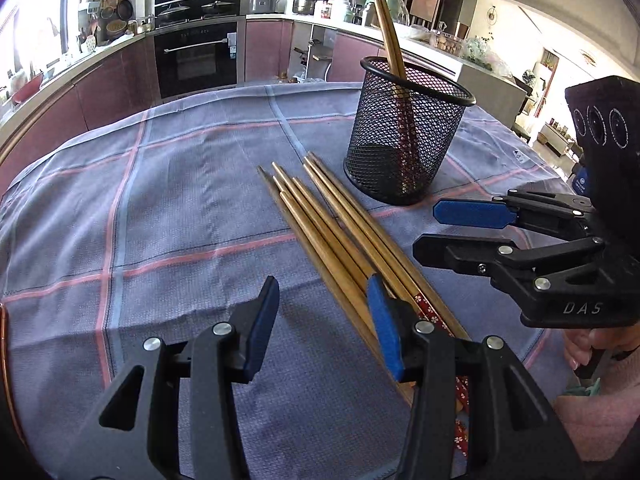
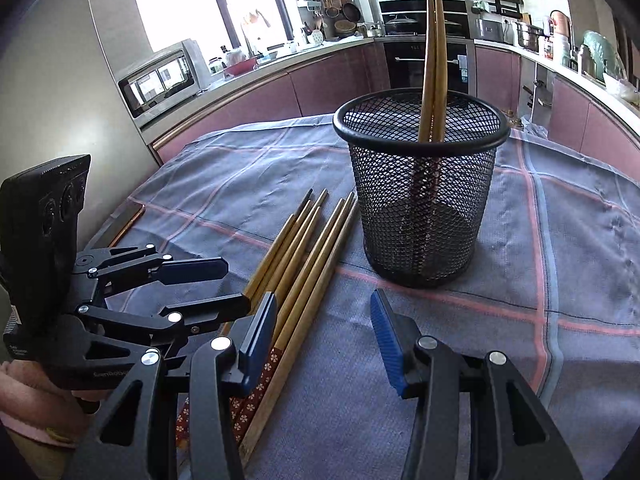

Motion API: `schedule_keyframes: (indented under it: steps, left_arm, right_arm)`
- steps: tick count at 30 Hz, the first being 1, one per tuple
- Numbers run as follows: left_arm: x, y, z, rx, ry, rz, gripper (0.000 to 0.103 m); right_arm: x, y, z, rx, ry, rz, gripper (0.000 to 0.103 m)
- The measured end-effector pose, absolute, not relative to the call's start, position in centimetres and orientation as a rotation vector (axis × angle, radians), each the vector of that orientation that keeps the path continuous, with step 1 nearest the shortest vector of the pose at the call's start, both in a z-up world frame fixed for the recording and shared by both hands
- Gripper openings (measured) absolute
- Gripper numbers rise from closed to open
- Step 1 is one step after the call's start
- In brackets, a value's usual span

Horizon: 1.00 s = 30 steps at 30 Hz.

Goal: Organize utensils
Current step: 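Close the left tool on another chopstick while the right tool grasps one from the pile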

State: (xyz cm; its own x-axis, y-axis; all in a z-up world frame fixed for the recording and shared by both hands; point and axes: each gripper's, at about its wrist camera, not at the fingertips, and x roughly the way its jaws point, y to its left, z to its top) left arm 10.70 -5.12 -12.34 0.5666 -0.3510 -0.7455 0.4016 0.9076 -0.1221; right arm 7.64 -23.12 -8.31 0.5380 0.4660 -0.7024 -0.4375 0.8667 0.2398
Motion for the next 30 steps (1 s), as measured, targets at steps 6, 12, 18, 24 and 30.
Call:
schedule_keyframes:
  steps: [6,12,18,24,30]
  left_arm:
    - [11.1,-4.6,-12.7,0.053,0.883,-0.435,0.041]
    - [11.5,-3.7,-12.8,0.020,0.896,-0.447,0.033]
    - [11.8,-3.4,-13.0,0.010,0.904,-0.459,0.028]
    - [12.4,-3.3,-13.0,0.011,0.907,-0.463,0.023]
    - [12.6,-3.1,-13.3,-0.015,0.916,-0.470,0.014]
  right_arm:
    - [7.8,-22.9,-8.5,0.031,0.848,0.530,0.046]
    - [8.0,-22.7,-8.8,0.021,0.857,0.523,0.045]
    - [8.1,-22.0,-9.0,0.005,0.865,0.512,0.043]
    - [8.5,-21.7,-9.3,-0.016,0.881,0.502,0.038]
    - [8.6,-21.7,-9.5,-0.022,0.891,0.495,0.032]
